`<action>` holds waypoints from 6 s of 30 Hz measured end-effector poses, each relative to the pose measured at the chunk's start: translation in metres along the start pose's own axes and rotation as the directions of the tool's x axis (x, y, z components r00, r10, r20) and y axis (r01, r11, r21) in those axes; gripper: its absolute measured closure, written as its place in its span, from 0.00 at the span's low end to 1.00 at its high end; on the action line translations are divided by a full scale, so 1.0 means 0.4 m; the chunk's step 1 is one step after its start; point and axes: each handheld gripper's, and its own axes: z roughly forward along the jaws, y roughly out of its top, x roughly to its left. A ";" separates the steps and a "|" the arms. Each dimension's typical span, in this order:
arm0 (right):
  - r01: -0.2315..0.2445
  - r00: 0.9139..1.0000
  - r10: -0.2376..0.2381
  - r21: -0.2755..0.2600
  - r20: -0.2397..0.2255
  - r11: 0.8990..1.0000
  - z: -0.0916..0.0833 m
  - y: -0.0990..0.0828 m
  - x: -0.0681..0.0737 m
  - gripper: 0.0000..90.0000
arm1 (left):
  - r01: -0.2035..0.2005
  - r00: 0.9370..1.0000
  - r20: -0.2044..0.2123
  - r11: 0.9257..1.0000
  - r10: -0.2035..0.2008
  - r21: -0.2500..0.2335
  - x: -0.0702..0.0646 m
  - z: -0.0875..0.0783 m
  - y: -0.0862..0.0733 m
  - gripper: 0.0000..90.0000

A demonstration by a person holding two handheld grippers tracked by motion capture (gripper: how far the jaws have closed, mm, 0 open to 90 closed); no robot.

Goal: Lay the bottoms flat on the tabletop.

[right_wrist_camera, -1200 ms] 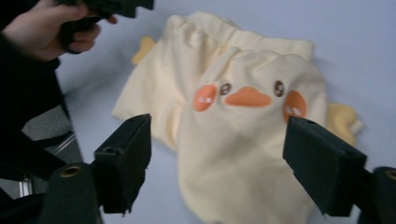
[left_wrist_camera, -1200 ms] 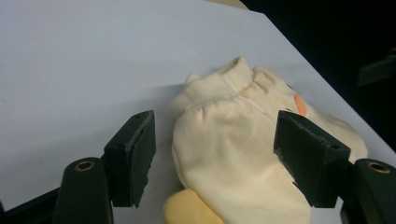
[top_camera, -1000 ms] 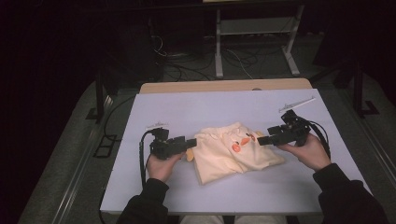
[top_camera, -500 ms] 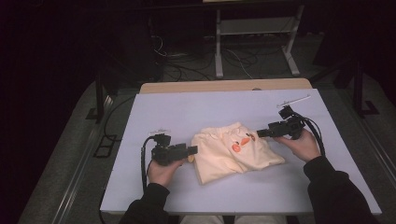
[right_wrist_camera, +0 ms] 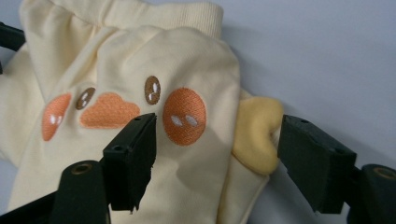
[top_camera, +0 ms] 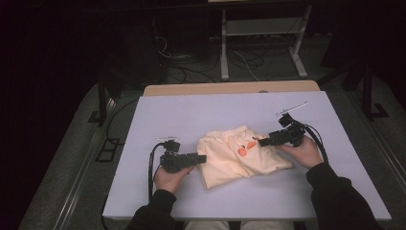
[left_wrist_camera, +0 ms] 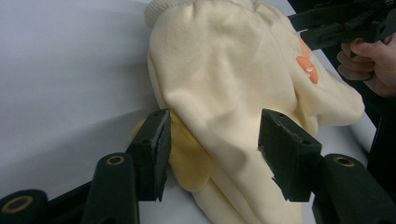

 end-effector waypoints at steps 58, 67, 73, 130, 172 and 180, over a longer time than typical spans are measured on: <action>0.022 0.999 -0.014 -0.198 0.039 0.980 -0.185 0.086 0.073 0.93 | -0.277 0.960 -0.029 0.959 0.279 0.059 -0.082 -0.113 0.245 0.94; 0.019 0.999 -0.007 -0.231 0.053 0.973 -0.201 0.129 0.060 0.93 | -0.304 0.949 -0.069 0.952 0.307 0.048 -0.087 -0.123 0.316 0.94; -0.016 0.997 0.035 -0.248 0.073 0.969 -0.183 0.151 0.029 0.93 | -0.295 0.951 -0.085 0.955 0.297 0.034 -0.068 -0.110 0.345 0.94; -0.207 0.940 0.264 -0.253 0.216 0.945 -0.021 0.275 -0.161 0.93 | -0.176 0.963 -0.200 0.984 0.180 0.038 0.116 0.085 0.511 0.94; -0.085 0.968 0.134 -0.227 0.212 0.970 0.003 0.189 -0.139 0.33 | -0.151 0.974 -0.182 0.986 0.136 -0.069 0.167 0.054 0.386 0.13; -0.055 0.990 0.080 -0.197 0.120 0.979 -0.032 0.141 -0.108 0.04 | -0.149 0.987 -0.085 0.979 0.138 -0.139 0.153 0.008 0.341 0.00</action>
